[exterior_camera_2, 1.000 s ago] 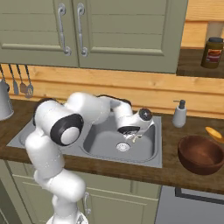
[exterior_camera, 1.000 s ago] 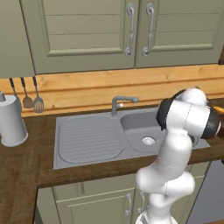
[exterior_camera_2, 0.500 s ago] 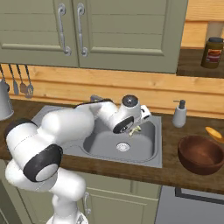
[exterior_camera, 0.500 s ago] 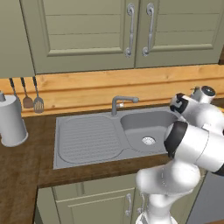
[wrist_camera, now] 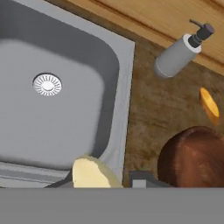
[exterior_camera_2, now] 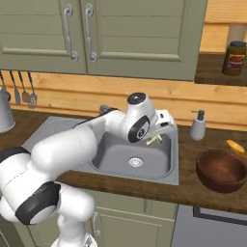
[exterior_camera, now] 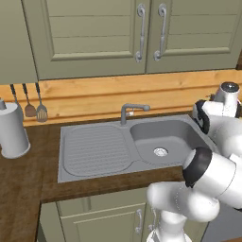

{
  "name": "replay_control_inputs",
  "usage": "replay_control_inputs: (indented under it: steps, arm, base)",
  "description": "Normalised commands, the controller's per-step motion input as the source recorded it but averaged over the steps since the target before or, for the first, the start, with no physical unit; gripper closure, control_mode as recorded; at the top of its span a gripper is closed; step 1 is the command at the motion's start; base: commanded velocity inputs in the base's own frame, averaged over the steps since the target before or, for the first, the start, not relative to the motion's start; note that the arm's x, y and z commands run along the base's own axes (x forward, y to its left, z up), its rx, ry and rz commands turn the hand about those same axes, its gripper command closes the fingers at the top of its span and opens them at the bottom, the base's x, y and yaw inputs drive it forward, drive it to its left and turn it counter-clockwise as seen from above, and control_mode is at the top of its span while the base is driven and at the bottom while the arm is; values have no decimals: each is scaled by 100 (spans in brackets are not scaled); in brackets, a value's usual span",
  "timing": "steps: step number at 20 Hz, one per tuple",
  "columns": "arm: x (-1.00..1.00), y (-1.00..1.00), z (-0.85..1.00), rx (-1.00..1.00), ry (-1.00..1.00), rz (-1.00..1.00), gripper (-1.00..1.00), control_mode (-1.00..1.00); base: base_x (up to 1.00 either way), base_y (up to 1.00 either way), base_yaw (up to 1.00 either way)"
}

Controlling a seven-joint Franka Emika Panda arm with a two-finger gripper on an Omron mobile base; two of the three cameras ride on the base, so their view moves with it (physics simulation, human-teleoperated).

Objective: Pick the mushroom from the sink and place it in the bowl. Then pick the bowl and place it in the microwave. Then close the microwave door and press the start button.

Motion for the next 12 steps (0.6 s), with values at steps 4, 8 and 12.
replay_control_inputs:
  steps: [4, 8, 12]
  arm:
    - [-1, -83, 1, 6, 0, -31, 100, -100]
    - [0, -97, 1, 7, 0, -21, 100, -100]
    - [-9, -95, 27, 11, 2, -22, 100, -100]
  base:
    - [0, 0, 0]
    - [0, 0, 0]
    - [0, 0, 0]
